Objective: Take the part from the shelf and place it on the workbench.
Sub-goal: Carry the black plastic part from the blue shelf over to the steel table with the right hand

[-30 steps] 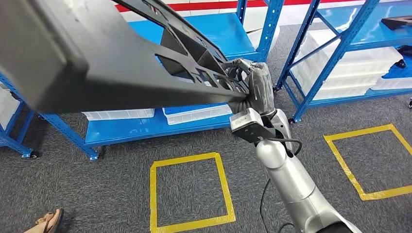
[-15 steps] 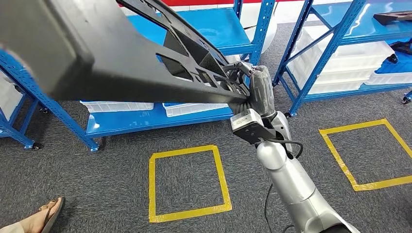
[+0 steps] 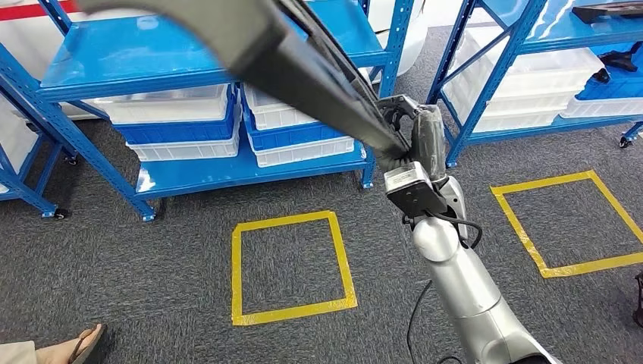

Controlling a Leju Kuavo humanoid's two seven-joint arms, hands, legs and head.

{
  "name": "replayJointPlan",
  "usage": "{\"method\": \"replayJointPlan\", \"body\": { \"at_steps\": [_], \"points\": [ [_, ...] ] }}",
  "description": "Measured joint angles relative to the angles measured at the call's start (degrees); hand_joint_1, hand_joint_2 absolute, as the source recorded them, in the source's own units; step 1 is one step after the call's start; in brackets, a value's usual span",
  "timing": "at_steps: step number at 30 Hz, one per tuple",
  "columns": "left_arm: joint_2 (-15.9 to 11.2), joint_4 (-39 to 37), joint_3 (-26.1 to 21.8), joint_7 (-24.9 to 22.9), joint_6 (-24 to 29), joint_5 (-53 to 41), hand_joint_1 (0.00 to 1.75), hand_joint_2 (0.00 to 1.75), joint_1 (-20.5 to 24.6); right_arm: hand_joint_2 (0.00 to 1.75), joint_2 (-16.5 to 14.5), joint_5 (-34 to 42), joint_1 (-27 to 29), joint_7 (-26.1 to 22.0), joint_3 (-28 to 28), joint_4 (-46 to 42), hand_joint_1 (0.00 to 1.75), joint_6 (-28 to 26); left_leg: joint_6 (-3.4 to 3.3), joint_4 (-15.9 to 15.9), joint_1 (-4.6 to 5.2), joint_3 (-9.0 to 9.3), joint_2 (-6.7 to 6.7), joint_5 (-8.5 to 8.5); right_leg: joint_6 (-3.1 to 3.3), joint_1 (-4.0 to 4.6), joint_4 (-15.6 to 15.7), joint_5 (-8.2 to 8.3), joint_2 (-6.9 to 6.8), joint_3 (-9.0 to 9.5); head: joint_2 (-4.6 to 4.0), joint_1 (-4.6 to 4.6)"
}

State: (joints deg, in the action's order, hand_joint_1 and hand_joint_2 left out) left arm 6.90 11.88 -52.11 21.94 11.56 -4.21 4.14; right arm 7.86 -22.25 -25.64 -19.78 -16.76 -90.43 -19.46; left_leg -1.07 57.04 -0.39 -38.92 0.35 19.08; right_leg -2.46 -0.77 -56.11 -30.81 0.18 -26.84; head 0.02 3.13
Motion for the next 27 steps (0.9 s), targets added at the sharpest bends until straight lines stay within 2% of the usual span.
{"method": "replayJointPlan", "body": {
  "at_steps": [1, 2, 3, 5, 6, 7, 8, 9, 11, 12, 13, 14, 16, 17, 18, 20, 21, 22, 23, 24, 25, 26, 27],
  "points": [
    [-0.33, 0.01, -0.1, 0.67, -0.79, 0.05, 0.0, 1.75, -0.01, 1.75, 0.06, 0.41, 0.09, -0.05, 0.47, 0.35, 1.75, 0.18, 0.25, 0.21, -0.09, -0.31, -0.09, 0.21, 0.4, -0.28, -0.19, 0.37, -0.09, -0.42, 0.0, -0.04],
    [-0.63, 0.02, -0.24, 1.24, -1.42, 0.25, 0.0, 1.75, -0.01, 1.75, 0.06, 0.77, 0.08, -0.26, 0.91, 0.88, 1.75, 0.48, 0.5, 1.31, -0.21, -0.84, -0.16, 1.61, 1.08, -0.52, -0.34, 0.83, -0.2, -0.76, 0.0, -0.13],
    [-0.88, 0.03, -0.43, 1.62, -1.81, 0.53, 0.0, 1.75, 0.0, 1.75, -0.04, 1.1, -0.02, -0.56, 1.29, 1.54, 1.75, 0.85, 0.75, 3.38, -0.32, -1.56, -0.21, 3.88, 1.79, -0.74, -0.35, 1.33, -0.29, -1.21, 0.0, -0.2],
    [-1.35, 0.07, -0.97, 1.96, -2.13, 1.23, 0.0, 1.75, 0.05, 1.75, -0.55, 1.69, -0.57, -1.36, 1.91, 3.27, 1.75, 1.57, 1.11, 10.92, -0.48, -3.55, -0.26, 9.73, 2.9, -0.58, -0.44, 2.45, -0.37, -2.25, 0.0, -0.29],
    [-1.53, 0.09, -1.25, 1.96, -2.11, 1.52, 0.0, 1.75, 0.07, 1.75, -0.87, 1.85, -0.92, -1.63, 2.08, 4.16, 1.75, 1.81, 1.19, 14.65, -0.48, -4.32, -0.29, 11.49, 3.08, -0.37, -0.48, 2.92, -0.37, -2.83, 0.0, -0.31],
    [-1.68, 0.1, -1.51, 1.93, -2.11, 1.79, 0.0, 1.75, 0.09, 1.75, -1.17, 1.94, -1.25, -1.85, 2.18, 4.98, 1.75, 1.96, 1.2, 17.42, -0.48, -4.67, -0.31, 12.3, 3.16, -0.19, -0.54, 3.36, -0.37, -3.39, 0.0, -0.29],
    [-1.79, 0.13, -1.86, 1.89, -2.39, 2.4, 0.0, 1.75, 0.12, 1.75, -1.41, 1.97, -1.49, -2.09, 2.27, 5.67, 1.75, 2.05, 1.07, 18.06, -0.48, -3.94, -0.31, 11.78, 3.15, -0.03, -0.66, 3.75, -0.36, -3.98, 0.0, -0.3],
    [-1.84, 0.18, -2.31, 1.84, -2.93, 3.25, 0.0, 1.75, 0.15, 1.75, -1.57, 1.96, -1.6, -2.33, 2.38, 6.08, 1.75, 2.06, 0.81, 16.32, -0.45, -2.09, -0.33, 10.47, 3.05, 0.09, -0.8, 4.01, -0.35, -4.46, 0.0, -0.31],
    [-1.98, 0.34, -3.6, 1.79, -4.35, 4.96, 0.0, 1.75, 0.27, 1.75, -1.77, 1.8, -1.7, -2.8, 2.62, 6.41, 1.75, 1.96, -0.16, 8.86, -0.29, 3.74, -0.57, 8.28, 2.81, 0.39, -1.14, 4.47, -0.36, -5.26, 0.0, -0.31],
    [-2.08, 0.4, -4.12, 1.78, -4.88, 5.11, 0.0, 1.75, 0.32, 1.75, -1.83, 1.56, -1.64, -2.88, 2.7, 6.31, 1.75, 1.88, -0.59, 5.34, -0.16, 6.12, -0.7, 8.06, 2.56, 0.49, -1.25, 4.7, -0.4, -5.49, 0.0, -0.28],
    [-2.21, 0.44, -4.43, 1.75, -5.21, 4.69, 0.0, 1.75, 0.36, 1.75, -1.88, 1.23, -1.48, -2.87, 2.79, 6.08, 1.75, 1.74, -0.93, 3.01, 0.01, 7.54, -0.83, 8.22, 2.2, 0.5, -1.3, 4.99, -0.46, -5.67, 0.0, -0.26],
    [-2.36, 0.44, -4.53, 1.71, -5.4, 3.94, 0.0, 1.75, 0.38, 1.75, -1.95, 0.89, -1.13, -2.78, 2.89, 5.7, 1.75, 1.62, -1.17, 1.91, 0.22, 8.06, -0.89, 8.44, 1.73, 0.43, -1.28, 5.3, -0.53, -5.88, 0.0, -0.28],
    [-2.55, 0.44, -4.32, 1.6, -5.84, 2.3, 0.0, 1.75, 0.42, 1.75, -2.0, 0.33, 0.05, -2.5, 3.23, 4.58, 1.75, 1.48, -1.58, 0.83, 0.4, 7.99, -0.72, 7.81, 0.88, 0.3, -1.47, 5.56, -0.56, -6.28, 0.0, -0.3],
    [-2.6, 0.44, -4.14, 1.55, -6.09, 1.62, 0.0, 1.75, 0.47, 1.75, -1.98, 0.14, 0.75, -2.36, 3.47, 3.96, 1.75, 1.46, -1.88, 0.15, 0.35, 7.93, -0.55, 7.34, 0.77, 0.37, -2.22, 4.81, -0.5, -6.85, 0.0, -0.28],
    [-2.64, 0.44, -3.91, 1.5, -6.34, 0.98, 0.0, 1.75, 0.55, 1.75, -1.94, -0.05, 1.46, -2.27, 3.72, 3.36, 1.75, 1.43, -2.19, -0.5, 0.21, 7.73, -0.36, 6.82, 0.87, 0.44, -3.96, 3.3, -0.43, -7.72, 0.0, -0.17],
    [-2.66, 0.44, -3.37, 1.38, -6.59, 0.01, 0.0, 1.75, 0.75, 1.75, -1.87, -0.27, 2.97, -2.21, 4.22, 2.33, 1.75, 1.35, -2.57, -0.99, 0.07, 6.75, -0.14, 5.83, 1.24, 0.34, -10.27, -1.03, -0.31, -10.17, 0.0, 0.04],
    [-2.66, 0.44, -3.07, 1.21, -6.6, -0.4, 0.0, 1.75, 0.83, 1.75, -1.84, -0.31, 3.83, -2.21, 4.46, 1.91, 1.75, 1.27, -2.6, -0.93, 0.06, 6.07, -0.08, 5.32, 1.14, 0.16, -13.9, -2.69, -0.3, -11.15, 0.0, 0.11],
    [-2.62, 0.44, -2.79, 1.02, -6.6, -0.77, 0.0, 1.75, 0.87, 1.75, -1.8, -0.33, 4.69, -2.21, 4.72, 1.57, 1.75, 1.18, -2.51, -0.87, 0.05, 5.36, -0.02, 4.81, 0.74, -0.01, -16.5, -3.35, -0.3, -11.55, 0.0, 0.13],
    [-2.55, 0.43, -2.51, 0.84, -6.63, -1.16, 0.0, 1.75, 0.88, 1.75, -1.76, -0.37, 5.46, -2.2, 4.99, 1.26, 1.75, 1.08, -2.36, -0.79, 0.01, 4.64, 0.05, 4.3, 0.12, -0.2, -17.5, -3.0, -0.3, -11.21, 0.0, 0.12],
    [-2.44, 0.43, -2.22, 0.68, -6.71, -1.59, 0.0, 1.75, 0.89, 1.75, -1.73, -0.4, 6.15, -2.2, 5.26, 0.89, 1.75, 0.97, -2.15, -0.63, -0.07, 3.86, 0.11, 3.79, -0.66, -0.43, -16.39, -1.72, -0.31, -9.86, 0.0, 0.13],
    [-2.33, 0.42, -1.9, 0.62, -6.8, -1.97, 0.0, 1.75, 0.9, 1.75, -1.72, -0.45, 6.7, -2.21, 5.54, 0.48, 1.75, 0.87, -1.86, -0.38, -0.16, 3.1, 0.16, 3.34, -1.38, -0.69, -13.31, -0.19, -0.33, -7.56, 0.0, 0.12],
    [-2.26, 0.43, -1.55, 0.6, -6.92, -2.38, 0.0, 1.75, 0.91, 1.75, -1.72, -0.47, 7.15, -2.22, 5.83, 0.04, 1.75, 0.78, -1.51, -0.02, -0.18, 2.36, 0.16, 2.93, -1.79, -0.84, -9.06, 0.56, -0.33, -4.72, 0.0, 0.13],
    [-2.19, 0.43, -1.22, 0.61, -7.01, -2.77, 0.0, 1.75, 0.95, 1.75, -1.72, -0.49, 7.6, -2.25, 6.11, -0.44, 1.75, 0.68, -1.1, 0.31, -0.17, 1.72, 0.16, 2.51, -1.71, -0.73, -5.07, 0.75, -0.27, -2.26, 0.0, 0.08]
  ]
}}
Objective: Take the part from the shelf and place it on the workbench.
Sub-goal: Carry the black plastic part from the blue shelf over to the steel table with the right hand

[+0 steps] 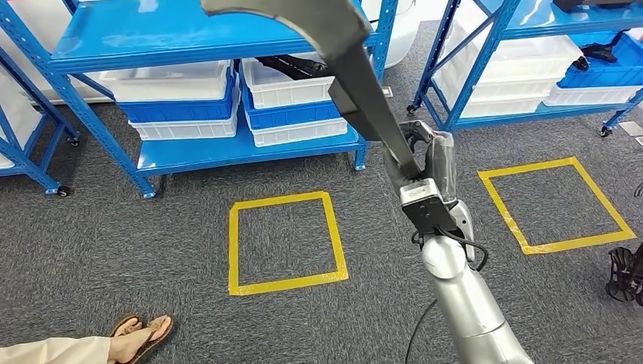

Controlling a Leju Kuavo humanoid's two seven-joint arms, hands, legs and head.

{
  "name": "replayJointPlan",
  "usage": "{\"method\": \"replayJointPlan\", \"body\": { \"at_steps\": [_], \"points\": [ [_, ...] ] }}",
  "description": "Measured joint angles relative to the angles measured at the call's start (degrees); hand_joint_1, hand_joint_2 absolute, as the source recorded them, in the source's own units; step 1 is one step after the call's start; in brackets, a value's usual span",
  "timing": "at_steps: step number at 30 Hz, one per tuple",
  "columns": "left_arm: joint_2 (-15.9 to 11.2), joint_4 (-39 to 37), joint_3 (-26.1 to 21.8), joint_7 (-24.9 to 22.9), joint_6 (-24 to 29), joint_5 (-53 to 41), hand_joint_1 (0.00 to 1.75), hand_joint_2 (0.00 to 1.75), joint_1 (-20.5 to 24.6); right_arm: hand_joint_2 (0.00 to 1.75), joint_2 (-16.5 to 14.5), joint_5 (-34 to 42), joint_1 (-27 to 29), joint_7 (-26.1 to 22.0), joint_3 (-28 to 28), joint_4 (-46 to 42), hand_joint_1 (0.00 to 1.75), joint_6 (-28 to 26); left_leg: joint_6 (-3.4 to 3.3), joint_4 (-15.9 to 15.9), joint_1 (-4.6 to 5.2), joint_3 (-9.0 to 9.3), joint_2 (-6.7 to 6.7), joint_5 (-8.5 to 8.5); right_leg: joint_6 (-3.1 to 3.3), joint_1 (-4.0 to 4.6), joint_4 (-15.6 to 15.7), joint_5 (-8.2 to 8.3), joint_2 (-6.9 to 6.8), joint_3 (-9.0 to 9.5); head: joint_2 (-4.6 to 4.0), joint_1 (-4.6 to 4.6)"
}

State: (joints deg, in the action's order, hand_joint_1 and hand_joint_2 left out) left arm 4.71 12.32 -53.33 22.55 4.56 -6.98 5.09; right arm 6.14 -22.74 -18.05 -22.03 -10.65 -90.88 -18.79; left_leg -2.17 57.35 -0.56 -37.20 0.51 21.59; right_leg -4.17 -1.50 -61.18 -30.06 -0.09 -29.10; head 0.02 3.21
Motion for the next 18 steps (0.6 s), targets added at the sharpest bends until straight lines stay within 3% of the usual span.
{"method": "replayJointPlan", "body": {
  "at_steps": [2, 3, 4, 5, 7, 9, 10, 11, 12, 14, 16, 17, 18],
  "points": [
    [0.06, 0.01, 0.55, 0.04, 0.04, -0.48, 0.0, 1.75, 0.06, 1.75, 0.0, -0.09, 0.95, -0.2, 0.48, -0.78, 1.75, -0.1, 0.68, 0.34, 0.14, -0.67, -0.04, -0.88, 0.87, 0.46, 4.26, -0.72, 0.11, 2.03, 0.0, -0.08],
    [0.12, 0.01, 0.72, 0.07, 0.09, -0.49, 0.0, 1.75, 0.07, 1.75, 0.0, -0.08, 1.48, -0.37, 0.68, -1.1, 1.75, -0.08, 0.94, 0.28, 0.13, -0.76, -0.05, -1.32, 1.38, 0.7, 4.41, -0.64, 0.15, 1.73, 0.0, -0.11],
    [0.15, -0.01, 0.82, 0.14, 0.07, -0.26, 0.0, 1.75, 0.04, 1.75, -0.01, 0.0, 1.98, -0.63, 0.88, -1.33, 1.75, 0.06, 1.18, 0.29, 0.02, -0.95, -0.06, -1.58, 1.95, 0.36, 4.34, -0.24, 0.09, 1.24, 0.0, -0.13],
    [0.2, -0.02, 0.84, 0.26, -0.09, 0.15, 0.0, 1.75, 0.0, 1.75, -0.02, 0.17, 2.4, -0.97, 1.02, -1.54, 1.75, 0.32, 1.45, 0.72, -0.13, -1.32, -0.09, -0.85, 2.64, 0.15, 4.26, 0.27, 0.01, 0.87, 0.0, -0.2],
    [0.26, -0.03, 0.79, 0.77, -0.66, 0.95, 0.0, 1.75, -0.04, 1.75, -0.08, 0.69, 3.05, -1.8, 1.16, -1.91, 1.75, 0.98, 2.04, 4.71, -0.42, -2.74, -0.21, 4.08, 4.24, -0.3, 4.28, 1.72, -0.16, -0.34, 0.0, -0.31],
    [0.33, -0.03, 0.73, 1.29, -1.1, 1.2, 0.0, 1.75, -0.03, 1.75, -0.21, 1.33, 3.27, -2.44, 1.16, -2.09, 1.75, 1.42, 2.53, 12.28, -0.54, -4.29, -0.38, 10.16, 4.95, 0.02, 4.18, 3.14, -0.2, -1.85, 0.0, -0.36],
    [0.38, -0.03, 0.69, 1.43, -1.21, 1.22, 0.0, 1.75, -0.02, 1.75, -0.33, 1.65, 3.27, -2.59, 1.16, -2.08, 1.75, 1.54, 2.69, 15.48, -0.58, -4.53, -0.43, 11.32, 4.94, 0.13, 4.11, 3.79, -0.21, -2.65, 0.0, -0.36],
    [0.44, -0.03, 0.67, 1.49, -1.23, 1.22, 0.0, 1.75, -0.02, 1.75, -0.43, 1.91, 3.26, -2.67, 1.16, -2.06, 1.75, 1.62, 2.78, 17.3, -0.61, -4.17, -0.43, 11.23, 4.86, 0.21, 4.04, 4.37, -0.22, -3.43, 0.0, -0.37],
    [0.52, -0.03, 0.63, 1.46, -1.11, 1.22, 0.0, 1.75, -0.01, 1.75, -0.52, 2.11, 3.24, -2.7, 1.16, -2.04, 1.75, 1.69, 2.77, 17.24, -0.64, -2.96, -0.43, 10.1, 4.72, 0.25, 3.94, 4.89, -0.22, -4.18, 0.0, -0.37],
    [0.68, -0.03, 0.52, 1.09, -0.3, 1.43, 0.0, 1.75, 0.08, 1.75, -0.61, 2.26, 3.09, -2.71, 1.16, -2.02, 1.75, 1.76, 2.38, 11.71, -0.65, 2.22, -0.5, 7.67, 4.33, 0.26, 3.64, 5.88, -0.21, -5.53, 0.0, -0.38],
    [0.79, -0.03, 0.24, 0.57, 0.63, 1.67, 0.0, 1.75, 0.26, 1.75, -0.62, 2.21, 2.81, -2.72, 1.16, -2.01, 1.75, 1.76, 1.74, 3.47, -0.43, 8.14, -0.66, 8.03, 3.67, 0.46, 3.41, 6.86, -0.21, -6.42, 0.0, -0.32],
    [0.84, -0.03, 0.1, 0.43, 0.84, 1.7, 0.0, 1.75, 0.34, 1.75, -0.62, 2.16, 2.64, -2.72, 1.15, -1.99, 1.75, 1.76, 1.4, 0.88, -0.24, 9.71, -0.74, 8.69, 3.22, 0.51, 3.45, 7.39, -0.26, -6.65, 0.0, -0.3],
    [0.87, -0.03, -0.02, 0.34, 0.93, 1.72, 0.0, 1.75, 0.38, 1.75, -0.62, 2.14, 2.51, -2.73, 1.14, -1.98, 1.75, 1.76, 1.06, -0.41, 0.02, 10.15, -0.74, 8.9, 2.75, 0.53, 3.62, 7.98, -0.31, -6.81, 0.0, -0.26]
  ]
}}
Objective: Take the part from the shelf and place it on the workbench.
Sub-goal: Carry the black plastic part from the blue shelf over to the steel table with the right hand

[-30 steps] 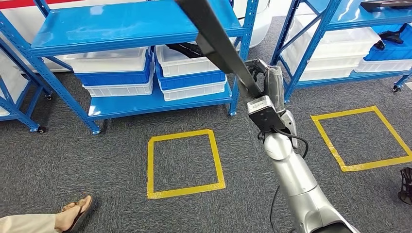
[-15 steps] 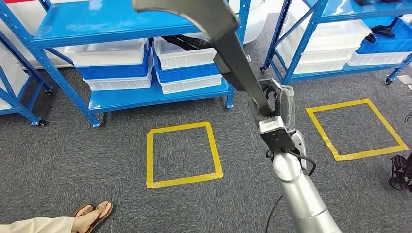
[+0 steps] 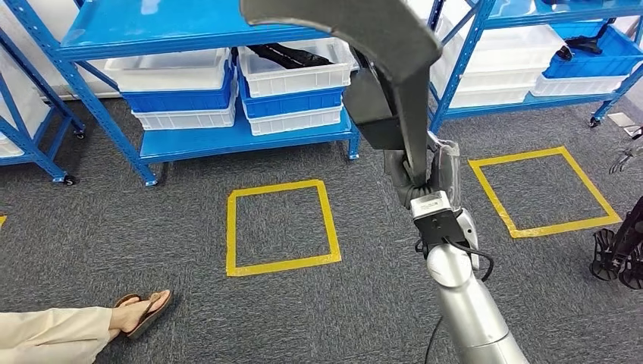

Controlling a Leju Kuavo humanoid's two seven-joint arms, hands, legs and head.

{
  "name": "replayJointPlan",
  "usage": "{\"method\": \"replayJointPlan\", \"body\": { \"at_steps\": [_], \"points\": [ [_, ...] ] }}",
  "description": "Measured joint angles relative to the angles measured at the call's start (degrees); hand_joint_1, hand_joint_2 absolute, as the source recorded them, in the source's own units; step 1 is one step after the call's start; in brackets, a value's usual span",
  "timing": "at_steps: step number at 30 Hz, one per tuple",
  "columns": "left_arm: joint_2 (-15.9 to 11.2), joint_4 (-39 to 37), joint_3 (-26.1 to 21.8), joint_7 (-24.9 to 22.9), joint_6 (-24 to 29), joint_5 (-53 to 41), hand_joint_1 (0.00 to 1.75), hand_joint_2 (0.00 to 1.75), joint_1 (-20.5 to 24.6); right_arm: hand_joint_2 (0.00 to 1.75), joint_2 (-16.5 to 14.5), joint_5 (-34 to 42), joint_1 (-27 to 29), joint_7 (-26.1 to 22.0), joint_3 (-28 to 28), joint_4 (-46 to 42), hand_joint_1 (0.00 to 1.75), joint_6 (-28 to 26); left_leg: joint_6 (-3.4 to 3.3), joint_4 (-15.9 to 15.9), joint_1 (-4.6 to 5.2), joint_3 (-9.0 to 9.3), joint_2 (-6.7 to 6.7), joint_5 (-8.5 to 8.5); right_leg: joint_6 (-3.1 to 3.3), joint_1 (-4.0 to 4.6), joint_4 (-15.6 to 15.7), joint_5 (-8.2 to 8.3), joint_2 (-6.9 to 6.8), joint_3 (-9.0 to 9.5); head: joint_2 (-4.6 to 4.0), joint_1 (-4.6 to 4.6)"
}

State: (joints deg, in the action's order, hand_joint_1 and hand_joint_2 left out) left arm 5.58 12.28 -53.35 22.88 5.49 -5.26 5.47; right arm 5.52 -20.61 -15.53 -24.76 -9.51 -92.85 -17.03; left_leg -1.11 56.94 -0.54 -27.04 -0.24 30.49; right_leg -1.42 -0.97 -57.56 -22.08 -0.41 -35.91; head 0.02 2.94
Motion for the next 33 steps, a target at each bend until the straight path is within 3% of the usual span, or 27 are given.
{"method": "replayJointPlan", "body": {
  "at_steps": [2, 3, 4, 6, 7, 8, 9, 11, 13, 14, 15, 16, 20, 21, 23, 24, 25, 26, 27, 28, 30, 31, 33],
  "points": [
    [0.18, -0.02, -0.12, -0.08, 0.1, 0.02, 0.0, 1.75, 0.01, 1.75, 0.01, -0.02, -0.12, -0.01, -0.03, 0.07, 1.75, -0.01, -0.83, -0.61, 0.09, -0.9, 0.23, -1.23, -0.72, 0.07, 0.09, 0.52, -0.06, -0.47, 0.0, 0.0],
    [0.29, -0.03, -0.16, -0.11, 0.14, 0.02, 0.0, 1.75, 0.04, 1.75, 0.02, -0.01, -0.14, -0.01, -0.03, 0.11, 1.75, -0.01, -1.41, -0.89, 0.06, -1.53, 0.38, -2.13, -0.61, 0.13, -0.83, -0.63, -0.02, -1.09, 0.0, 0.07],
    [0.4, -0.03, -0.19, -0.13, 0.18, 0.03, 0.0, 1.75, 0.08, 1.75, 0.03, -0.01, -0.16, -0.01, -0.03, 0.17, 1.75, -0.01, -1.8, -1.15, -0.03, -2.36, 0.54, -3.06, -0.26, 0.21, -2.92, -2.86, 0.04, -1.97, 0.0, 0.14],
    [0.52, -0.02, -0.21, -0.16, 0.27, 0.1, 0.0, 1.75, 0.15, 1.75, 0.05, -0.01, -0.19, -0.01, -0.03, 0.33, 1.75, -0.02, -2.25, -1.13, 0.06, -4.27, 0.67, -4.68, 0.58, 0.12, -9.8, -8.5, 0.13, -3.83, 0.0, 0.26],
    [0.57, -0.02, -0.24, -0.22, 0.35, 0.23, 0.0, 1.75, 0.14, 1.75, 0.05, -0.01, -0.19, -0.01, -0.03, 0.42, 1.75, -0.02, -2.18, -1.09, 0.09, -5.22, 0.72, -5.41, 0.55, 0.1, -13.29, -10.2, 0.15, -4.37, 0.0, 0.27],
    [0.65, -0.02, -0.3, -0.32, 0.45, 0.38, 0.0, 1.75, 0.14, 1.75, 0.05, -0.01, -0.18, -0.01, -0.03, 0.53, 1.75, -0.02, -2.13, -1.02, 0.11, -6.17, 0.76, -6.14, 0.17, 0.08, -15.9, -10.61, 0.15, -4.44, 0.0, 0.27],
    [0.77, -0.02, -0.39, -0.46, 0.63, 0.58, 0.0, 1.75, 0.14, 1.75, 0.05, -0.02, -0.19, -0.01, -0.04, 0.64, 1.75, -0.02, -2.04, -0.93, 0.12, -7.16, 0.81, -6.87, -0.46, 0.06, -17.23, -9.85, 0.15, -3.91, 0.0, 0.27],
    [1.24, -0.02, -0.77, -0.91, 1.61, 0.96, 0.0, 1.75, 0.14, 1.75, -0.09, 0.07, -0.36, -0.01, -0.09, 0.79, 1.75, 0.06, -1.66, -0.54, 0.11, -9.36, 0.83, -8.44, -1.62, -0.02, -13.34, -6.98, 0.16, 0.72, 0.0, 0.26],
    [1.75, -0.02, -1.22, -1.27, 3.45, 1.22, 0.0, 1.75, 0.12, 1.75, -0.52, 0.62, -1.06, -0.02, -0.2, 0.96, 1.75, 0.47, -1.01, 0.05, 0.3, -11.13, 0.79, -9.82, -1.39, 0.26, -3.66, -7.61, 0.25, 7.87, 0.0, 0.26],
    [1.88, -0.02, -1.39, -1.33, 4.23, 1.26, 0.0, 1.75, 0.1, 1.75, -0.73, 0.98, -1.44, -0.02, -0.25, 1.05, 1.75, 0.7, -0.75, 0.24, 0.42, -11.52, 0.79, -10.24, -0.93, 0.43, -0.09, -8.9, 0.33, 10.08, 0.0, 0.23],
    [1.94, -0.02, -1.51, -1.37, 4.77, 1.29, 0.0, 1.75, 0.07, 1.75, -0.88, 1.27, -1.73, -0.02, -0.28, 1.13, 1.75, 0.86, -0.57, 0.34, 0.53, -11.75, 0.8, -10.53, -0.57, 0.64, 2.14, -9.95, 0.41, 11.28, 0.0, 0.2],
    [1.96, -0.02, -1.58, -1.39, 5.03, 1.32, 0.0, 1.75, 0.06, 1.75, -0.94, 1.43, -1.86, -0.03, -0.29, 1.17, 1.75, 0.91, -0.5, 0.35, 0.55, -11.79, 0.83, -10.68, -0.41, 0.68, 2.67, -10.23, 0.46, 11.34, 0.0, 0.15],
    [1.93, -0.02, -1.88, -1.62, 5.86, 1.6, 0.0, 1.75, -0.04, 1.75, -1.12, 1.88, -2.13, -0.04, -0.34, 1.5, 1.75, 1.1, -0.25, 0.17, 0.48, -11.91, 0.8, -11.36, -0.12, 0.66, 2.29, -9.94, 0.42, 10.62, 0.0, 0.08],
    [1.86, -0.02, -2.28, -1.86, 6.65, 1.83, 0.0, 1.75, -0.28, 1.75, -1.34, 2.24, -2.36, -0.05, -0.41, 1.85, 1.75, 1.23, 0.13, 1.11, 0.27, -12.38, 0.69, -9.94, 0.68, 0.48, 2.11, -9.24, 0.28, 9.84, 0.0, 0.04],
    [1.55, -0.01, -3.21, -2.35, 8.21, 2.19, 0.0, 1.75, -0.82, 1.75, -1.9, 2.9, -2.83, -0.1, -0.63, 2.6, 1.75, 1.44, 1.25, 9.09, -0.16, -14.3, 0.4, -3.57, 2.31, 0.26, 1.69, -6.79, -0.04, 7.3, 0.0, -0.04],
    [1.39, -0.01, -3.53, -2.35, 8.6, 2.2, 0.0, 1.75, -1.0, 1.75, -2.09, 2.99, -2.96, -0.11, -0.74, 2.86, 1.75, 1.46, 1.63, 13.56, -0.33, -14.93, 0.29, -0.79, 2.81, 0.2, 1.51, -5.56, -0.16, 5.93, 0.0, -0.07],
    [1.3, 0.0, -3.69, -2.26, 8.77, 2.19, 0.0, 1.75, -1.02, 1.75, -2.17, 3.03, -3.01, -0.11, -0.81, 3.0, 1.75, 1.46, 1.8, 16.56, -0.37, -14.69, 0.26, -0.44, 2.73, 0.3, 1.29, -4.71, -0.16, 4.71, 0.0, -0.09],
    [1.28, 0.0, -3.81, -2.11, 8.86, 2.19, 0.0, 1.75, -1.02, 1.75, -2.19, 3.05, -3.01, -0.1, -0.83, 3.07, 1.75, 1.46, 1.73, 16.02, -0.41, -13.24, 0.26, -2.22, 2.57, 0.32, 1.09, -4.25, -0.15, 3.8, 0.0, -0.09],
    [1.27, 0.02, -3.95, -1.86, 8.71, 2.17, 0.0, 1.75, -1.01, 1.75, -2.18, 3.1, -3.04, -0.1, -0.84, 3.1, 1.75, 1.51, 1.48, 13.24, -0.43, -10.63, 0.21, -3.63, 2.36, 0.33, 0.88, -3.78, -0.14, 3.07, 0.0, -0.09],
    [1.25, 0.08, -4.06, -1.55, 8.37, 2.15, 0.0, 1.75, -1.0, 1.75, -2.17, 3.22, -3.11, -0.09, -0.85, 3.11, 1.75, 1.63, 1.11, 9.27, -0.36, -7.49, 0.13, -3.78, 2.12, 0.4, 0.72, -3.38, -0.14, 2.52, 0.0, -0.09],
    [1.25, 0.22, -4.2, -0.73, 7.5, 2.06, 0.0, 1.75, -0.95, 1.75, -2.16, 3.54, -3.55, -0.09, -0.86, 3.17, 1.75, 2.15, 0.36, 1.96, -0.06, -2.52, 0.02, -2.1, 1.48, 0.5, 0.55, -2.64, -0.21, 1.94, 0.0, -0.06],
    [1.27, 0.29, -4.21, -0.26, 7.15, 2.01, 0.0, 1.75, -0.9, 1.75, -2.15, 3.72, -3.87, -0.09, -0.9, 3.26, 1.75, 2.44, 0.06, 0.25, 0.17, -1.64, 0.03, -1.28, 1.12, 0.49, 0.56, -2.29, -0.28, 1.78, 0.0, -0.05],
    [1.45, 0.36, -4.22, 0.67, 6.65, 1.89, 0.0, 1.75, -0.85, 1.75, -2.13, 4.02, -4.6, -0.11, -1.02, 3.58, 1.75, 2.95, -0.62, -0.78, 0.32, -1.69, 0.19, -1.59, 0.37, 0.45, 0.45, -1.77, -0.4, 1.44, 0.0, -0.06]
  ]
}}
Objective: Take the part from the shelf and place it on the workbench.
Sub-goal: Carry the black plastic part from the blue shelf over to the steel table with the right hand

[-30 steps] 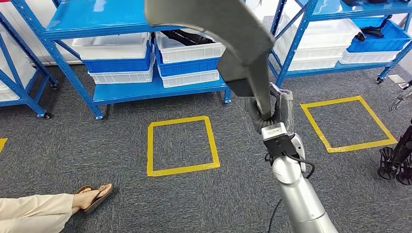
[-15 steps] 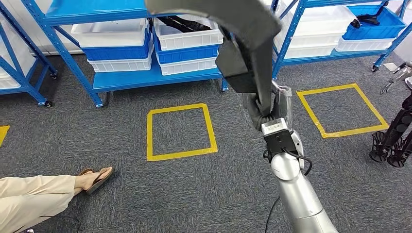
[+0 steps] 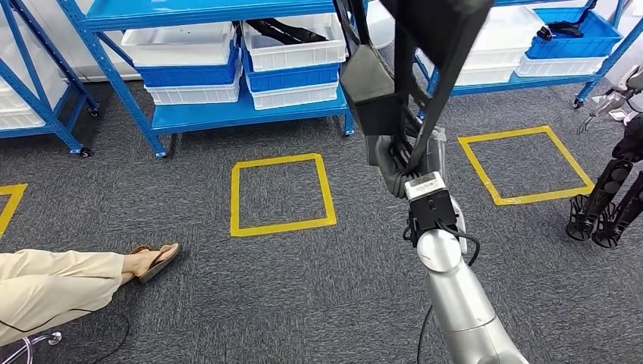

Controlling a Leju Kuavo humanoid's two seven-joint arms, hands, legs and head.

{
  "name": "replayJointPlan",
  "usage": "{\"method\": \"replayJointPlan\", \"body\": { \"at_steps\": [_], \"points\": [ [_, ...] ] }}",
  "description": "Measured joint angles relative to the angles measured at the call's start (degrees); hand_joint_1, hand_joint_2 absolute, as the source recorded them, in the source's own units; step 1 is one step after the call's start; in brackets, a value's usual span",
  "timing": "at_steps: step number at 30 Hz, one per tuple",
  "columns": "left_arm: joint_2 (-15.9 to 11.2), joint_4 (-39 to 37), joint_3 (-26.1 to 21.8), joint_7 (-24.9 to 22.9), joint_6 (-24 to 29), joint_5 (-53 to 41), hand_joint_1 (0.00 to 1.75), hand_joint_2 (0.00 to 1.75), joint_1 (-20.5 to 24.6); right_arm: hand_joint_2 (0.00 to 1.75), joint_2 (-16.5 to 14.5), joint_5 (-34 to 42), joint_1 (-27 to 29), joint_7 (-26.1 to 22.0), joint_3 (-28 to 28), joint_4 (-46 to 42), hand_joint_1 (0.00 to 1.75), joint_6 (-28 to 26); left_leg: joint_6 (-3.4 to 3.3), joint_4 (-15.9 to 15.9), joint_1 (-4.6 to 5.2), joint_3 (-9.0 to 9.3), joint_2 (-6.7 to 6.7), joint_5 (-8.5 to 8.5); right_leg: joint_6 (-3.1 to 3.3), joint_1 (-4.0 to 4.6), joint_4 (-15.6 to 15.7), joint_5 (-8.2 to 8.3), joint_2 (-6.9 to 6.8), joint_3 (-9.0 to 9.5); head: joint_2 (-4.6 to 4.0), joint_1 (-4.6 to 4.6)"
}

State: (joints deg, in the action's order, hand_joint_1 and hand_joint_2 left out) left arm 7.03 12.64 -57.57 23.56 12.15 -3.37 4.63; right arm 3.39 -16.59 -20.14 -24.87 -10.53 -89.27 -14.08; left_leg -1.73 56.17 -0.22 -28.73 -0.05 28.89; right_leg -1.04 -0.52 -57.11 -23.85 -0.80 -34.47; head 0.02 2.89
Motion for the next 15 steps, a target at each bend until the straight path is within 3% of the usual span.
{"method": "replayJointPlan", "body": {
  "at_steps": [2, 4, 6, 7, 8, 9, 11, 13, 15],
  "points": [
    [0.27, 0.05, -0.01, 0.7, -0.17, -0.09, 0.0, 1.75, 0.0, 1.75, 0.13, 0.22, -0.65, -0.17, -0.08, 0.47, 1.75, 0.27, -0.93, -0.6, -0.16, -0.47, 0.28, -1.18, -0.1, 0.02, -2.45, -1.57, 0.18, -1.47, 0.0, 0.1],
    [0.46, 0.07, -0.05, 0.99, 0.03, -0.1, 0.0, 1.75, 0.0, 1.75, 0.27, 0.34, -1.08, -0.44, -0.16, 1.06, 1.75, 0.33, -1.42, -0.79, -0.24, -1.53, 0.47, -2.28, 0.3, -0.11, -9.25, -5.54, 0.45, -4.47, 0.0, 0.27],
    [0.64, 0.08, -0.13, 0.97, 0.53, -0.1, 0.0, 1.75, -0.06, 1.75, 0.39, 0.37, -1.21, -0.57, -0.27, 1.71, 1.75, 0.34, -1.35, -0.72, -0.25, -2.77, 0.51, -3.16, 0.12, -0.35, -15.88, -8.55, 0.52, -6.6, 0.0, 0.36],
    [0.78, 0.08, -0.17, 0.84, 0.88, -0.1, 0.0, 1.75, -0.11, 1.75, 0.45, 0.37, -1.29, -0.6, -0.32, 2.04, 1.75, 0.34, -1.23, -0.65, -0.27, -3.3, 0.5, -3.53, -0.28, -0.48, -16.5, -8.83, 0.52, -6.19, 0.0, 0.37],
    [0.96, 0.08, -0.24, 0.66, 1.21, -0.1, 0.0, 1.75, -0.16, 1.75, 0.5, 0.37, -1.48, -0.6, -0.39, 2.37, 1.75, 0.34, -1.05, -0.53, -0.3, -3.77, 0.5, -3.84, -0.84, -0.64, -14.48, -8.22, 0.51, -4.41, 0.0, 0.37],
    [1.14, 0.08, -0.33, 0.47, 1.53, -0.1, 0.0, 1.75, -0.2, 1.75, 0.53, 0.38, -1.77, -0.6, -0.45, 2.67, 1.75, 0.35, -0.86, -0.31, -0.33, -4.15, 0.5, -4.06, -1.39, -0.87, -10.44, -7.09, 0.49, -1.64, 0.0, 0.37],
    [1.39, 0.08, -0.56, 0.14, 2.07, -0.1, 0.0, 1.75, -0.2, 1.75, 0.54, 0.4, -2.49, -0.61, -0.63, 3.2, 1.75, 0.35, -0.31, 0.48, -0.17, -4.94, 0.52, -4.22, -1.78, -1.03, -2.26, -5.38, 0.53, 3.25, 0.0, 0.33],
    [1.47, 0.08, -0.75, -0.01, 2.33, -0.15, 0.0, 1.75, -0.2, 1.75, 0.56, 0.45, -2.83, -0.65, -0.79, 3.59, 1.75, 0.38, 0.21, 1.05, 0.0, -5.55, 0.53, -4.25, -1.19, -0.96, 0.46, -4.95, 0.65, 4.59, 0.0, 0.24],
    [1.49, 0.08, -0.86, -0.07, 2.3, -0.33, 0.0, 1.75, -0.31, 1.75, 0.62, 0.44, -2.87, -0.67, -0.88, 3.87, 1.75, 0.39, -0.4, 1.09, -0.12, -5.87, 0.51, -4.59, -0.65, -0.88, 0.47, -4.54, 0.74, 4.47, 0.0, 0.19]
  ]
}}
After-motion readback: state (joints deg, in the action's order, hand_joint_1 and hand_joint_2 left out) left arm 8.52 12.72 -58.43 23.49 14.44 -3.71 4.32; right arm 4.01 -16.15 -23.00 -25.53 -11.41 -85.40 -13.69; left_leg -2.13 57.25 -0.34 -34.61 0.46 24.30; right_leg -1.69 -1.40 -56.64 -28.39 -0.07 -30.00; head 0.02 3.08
